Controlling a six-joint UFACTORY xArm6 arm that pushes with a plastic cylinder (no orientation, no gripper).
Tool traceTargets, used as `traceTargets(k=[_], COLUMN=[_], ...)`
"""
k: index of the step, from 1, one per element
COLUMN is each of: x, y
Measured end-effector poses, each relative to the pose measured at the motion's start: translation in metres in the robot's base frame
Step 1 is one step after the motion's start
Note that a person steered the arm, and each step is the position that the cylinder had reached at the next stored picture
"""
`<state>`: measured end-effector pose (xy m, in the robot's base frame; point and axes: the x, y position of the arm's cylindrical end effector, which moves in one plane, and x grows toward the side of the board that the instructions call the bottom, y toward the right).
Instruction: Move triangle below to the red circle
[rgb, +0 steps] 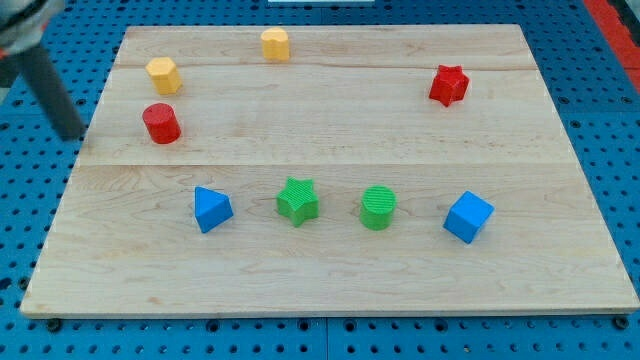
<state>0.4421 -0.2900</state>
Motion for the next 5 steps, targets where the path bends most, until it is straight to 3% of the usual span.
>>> traceTargets(k=[1, 2, 3, 5], x=[0.107, 0.159, 0.143, 0.123], y=[0.083, 0.132, 0.182, 0.168])
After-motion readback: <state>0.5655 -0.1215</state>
